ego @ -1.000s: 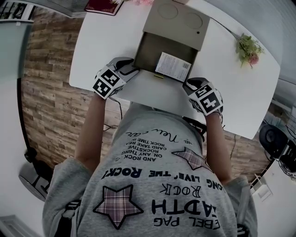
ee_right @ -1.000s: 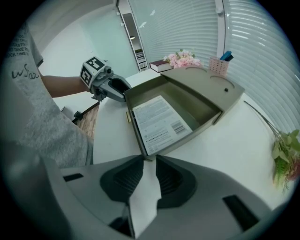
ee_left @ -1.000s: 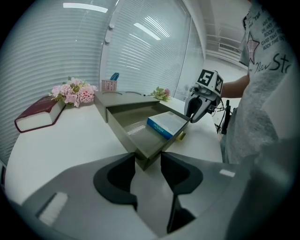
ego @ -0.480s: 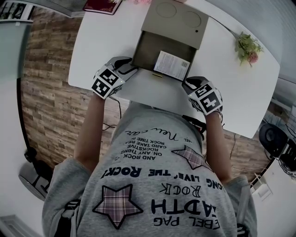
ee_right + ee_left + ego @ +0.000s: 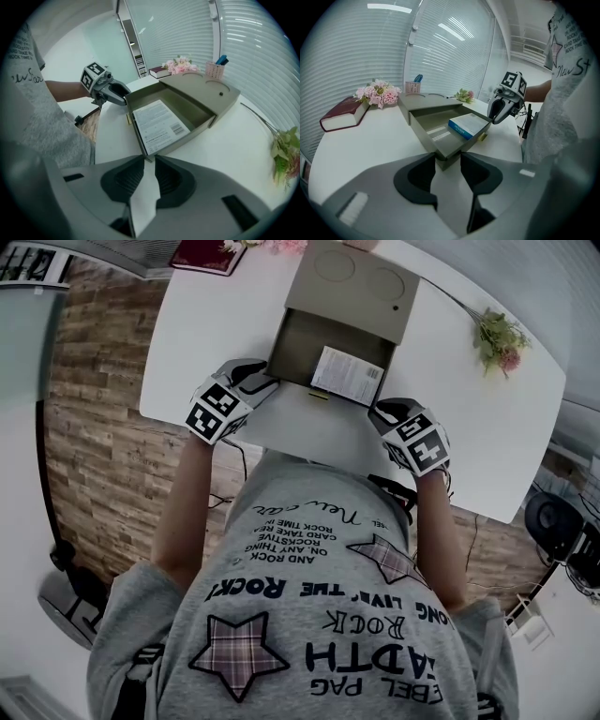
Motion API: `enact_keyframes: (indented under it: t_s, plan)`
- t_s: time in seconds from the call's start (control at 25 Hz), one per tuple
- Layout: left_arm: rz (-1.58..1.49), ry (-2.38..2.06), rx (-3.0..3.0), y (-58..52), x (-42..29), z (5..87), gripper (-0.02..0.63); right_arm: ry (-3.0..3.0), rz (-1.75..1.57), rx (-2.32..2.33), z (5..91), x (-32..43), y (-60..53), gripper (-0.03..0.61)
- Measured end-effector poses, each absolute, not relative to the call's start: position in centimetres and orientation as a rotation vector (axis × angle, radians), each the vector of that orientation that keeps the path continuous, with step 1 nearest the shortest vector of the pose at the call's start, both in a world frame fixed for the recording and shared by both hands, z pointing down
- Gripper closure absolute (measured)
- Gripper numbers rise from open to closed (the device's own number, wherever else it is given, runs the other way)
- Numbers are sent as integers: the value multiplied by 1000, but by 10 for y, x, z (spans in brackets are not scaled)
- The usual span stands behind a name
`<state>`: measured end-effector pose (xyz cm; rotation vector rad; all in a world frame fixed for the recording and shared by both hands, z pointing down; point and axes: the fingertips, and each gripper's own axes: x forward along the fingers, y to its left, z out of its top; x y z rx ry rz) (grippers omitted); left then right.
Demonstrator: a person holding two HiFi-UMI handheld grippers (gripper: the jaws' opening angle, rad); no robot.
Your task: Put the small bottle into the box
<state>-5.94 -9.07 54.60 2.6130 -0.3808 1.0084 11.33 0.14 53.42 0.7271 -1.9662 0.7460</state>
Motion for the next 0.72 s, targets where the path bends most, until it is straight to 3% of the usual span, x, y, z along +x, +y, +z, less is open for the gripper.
enact_keyframes:
  t_s: [0.72]
  plan:
    - [990,-395,2608,-107,-52,539,438,-1979,754,762,528,120,-14,500]
